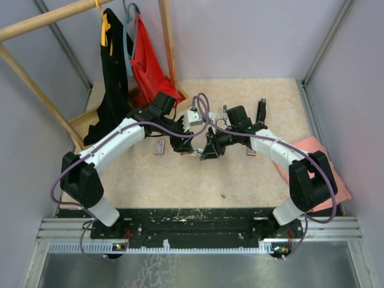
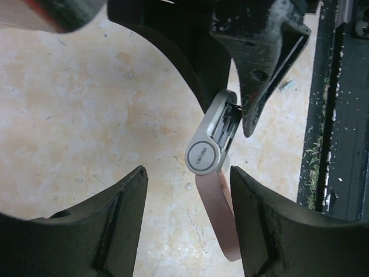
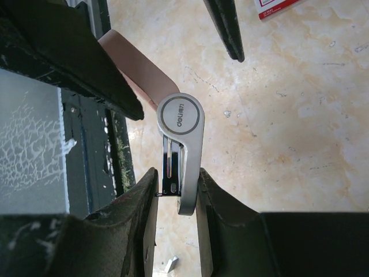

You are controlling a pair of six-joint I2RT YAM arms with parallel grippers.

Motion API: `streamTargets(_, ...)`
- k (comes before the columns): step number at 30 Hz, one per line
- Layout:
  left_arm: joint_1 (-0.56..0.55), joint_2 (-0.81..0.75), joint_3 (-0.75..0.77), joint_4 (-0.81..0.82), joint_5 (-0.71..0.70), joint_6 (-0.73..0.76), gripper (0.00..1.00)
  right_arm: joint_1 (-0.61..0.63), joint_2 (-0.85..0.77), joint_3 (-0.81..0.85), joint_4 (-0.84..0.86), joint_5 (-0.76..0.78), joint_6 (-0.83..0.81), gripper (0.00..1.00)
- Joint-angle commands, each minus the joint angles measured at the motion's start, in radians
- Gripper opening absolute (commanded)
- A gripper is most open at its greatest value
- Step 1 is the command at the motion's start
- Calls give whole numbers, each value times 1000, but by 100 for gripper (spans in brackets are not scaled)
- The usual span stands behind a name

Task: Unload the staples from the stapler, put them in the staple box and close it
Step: Unload the staple at the center of the board.

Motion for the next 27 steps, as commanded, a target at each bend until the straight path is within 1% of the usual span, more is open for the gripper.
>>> streamTargets(1, -9, 11, 17, -85, 54, 28, 68, 13, -63, 13, 55, -50, -51, 1)
streamTargets(3, -12, 21, 21, -86, 93, 29, 70, 14, -64, 13, 52, -54, -55, 1)
streamTargets(8, -20, 65, 46, -99, 120, 35, 70, 16, -70, 14, 46, -59, -63, 1)
streamTargets(12, -24, 103, 75, -109, 130, 34, 66, 17, -76, 13, 40, -64, -73, 1)
streamTargets(17, -26, 131, 100, -137, 135, 51, 57, 20, -81, 11, 32, -71, -86, 1)
streamTargets(23, -26, 133, 110, -168, 149, 77, 52, 22, -83, 11, 27, -69, -97, 1)
streamTargets(26, -26, 132, 111, -185, 144, 89, 52, 22, -83, 11, 27, -58, -102, 1)
streamTargets(27, -26, 134, 113, -195, 144, 93, 54, 23, -83, 11, 27, -55, -100, 1)
